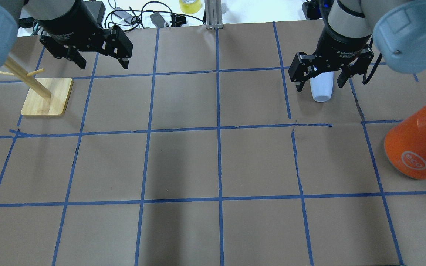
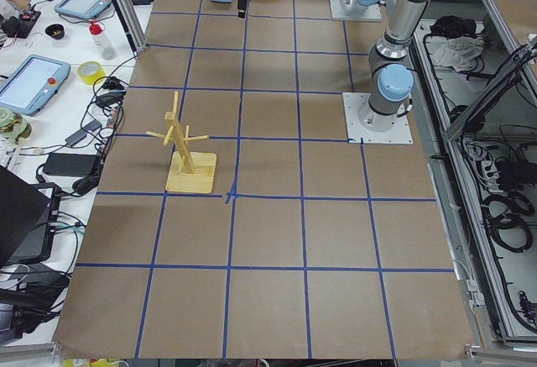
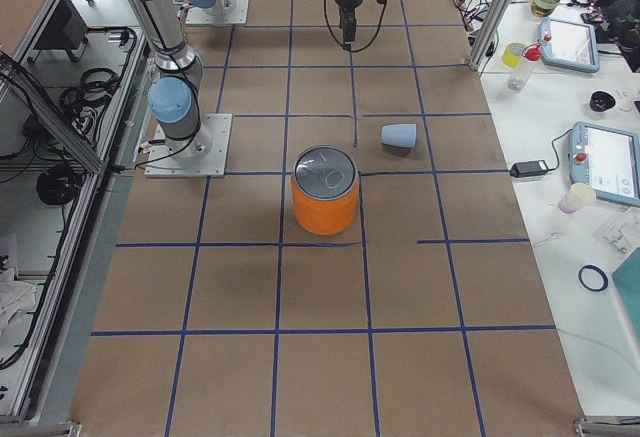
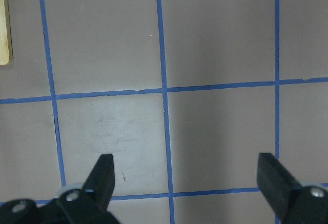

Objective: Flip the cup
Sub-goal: 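Lower the open right gripper over the upside-down light blue cup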

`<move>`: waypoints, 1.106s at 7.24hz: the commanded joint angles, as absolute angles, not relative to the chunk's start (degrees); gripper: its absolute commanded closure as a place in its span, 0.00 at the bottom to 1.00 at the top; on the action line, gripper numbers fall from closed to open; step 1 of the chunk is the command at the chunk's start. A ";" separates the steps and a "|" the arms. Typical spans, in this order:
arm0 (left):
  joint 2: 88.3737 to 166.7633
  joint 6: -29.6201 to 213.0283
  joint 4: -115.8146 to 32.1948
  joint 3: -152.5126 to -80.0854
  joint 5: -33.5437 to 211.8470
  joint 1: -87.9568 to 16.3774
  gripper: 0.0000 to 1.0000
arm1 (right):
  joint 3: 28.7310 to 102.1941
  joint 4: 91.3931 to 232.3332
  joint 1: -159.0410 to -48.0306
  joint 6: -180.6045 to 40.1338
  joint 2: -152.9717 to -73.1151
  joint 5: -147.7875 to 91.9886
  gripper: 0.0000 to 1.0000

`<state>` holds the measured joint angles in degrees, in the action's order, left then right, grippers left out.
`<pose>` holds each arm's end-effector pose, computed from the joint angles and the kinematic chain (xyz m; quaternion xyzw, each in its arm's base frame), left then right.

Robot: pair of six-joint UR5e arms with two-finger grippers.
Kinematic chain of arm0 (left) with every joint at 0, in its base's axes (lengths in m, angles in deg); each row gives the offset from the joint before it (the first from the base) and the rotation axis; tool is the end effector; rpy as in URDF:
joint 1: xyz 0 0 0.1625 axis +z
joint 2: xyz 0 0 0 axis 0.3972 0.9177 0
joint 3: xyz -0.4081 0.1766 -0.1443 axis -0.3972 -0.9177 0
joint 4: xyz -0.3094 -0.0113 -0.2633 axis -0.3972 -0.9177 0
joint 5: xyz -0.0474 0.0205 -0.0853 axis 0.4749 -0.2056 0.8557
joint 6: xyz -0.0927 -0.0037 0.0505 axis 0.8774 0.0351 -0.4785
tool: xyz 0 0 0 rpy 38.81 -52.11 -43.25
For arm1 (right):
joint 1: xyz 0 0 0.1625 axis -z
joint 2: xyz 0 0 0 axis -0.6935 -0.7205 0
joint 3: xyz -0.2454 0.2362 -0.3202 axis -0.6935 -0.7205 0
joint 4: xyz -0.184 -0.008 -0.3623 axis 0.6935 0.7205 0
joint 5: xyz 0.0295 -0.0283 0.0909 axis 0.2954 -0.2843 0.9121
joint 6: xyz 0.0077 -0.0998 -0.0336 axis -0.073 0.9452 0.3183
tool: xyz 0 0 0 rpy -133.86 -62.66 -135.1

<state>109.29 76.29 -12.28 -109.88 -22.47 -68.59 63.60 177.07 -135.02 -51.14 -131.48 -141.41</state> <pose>-0.1507 -0.5012 0.5655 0.0232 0.9977 -0.0644 0.0000 0.1420 -0.4932 0.5040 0.0324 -0.9994 -0.0075 0.0042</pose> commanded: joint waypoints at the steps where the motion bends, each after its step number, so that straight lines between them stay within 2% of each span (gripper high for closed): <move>1: 109.29 76.27 -12.28 -109.88 -22.56 -68.53 0.00 | 63.87 177.22 -135.05 -51.19 -131.39 -141.36 0.00; 8: 109.29 76.27 -12.28 -109.88 -22.47 -68.53 0.00 | 63.43 177.31 -135.05 -51.10 -131.13 -141.97 0.00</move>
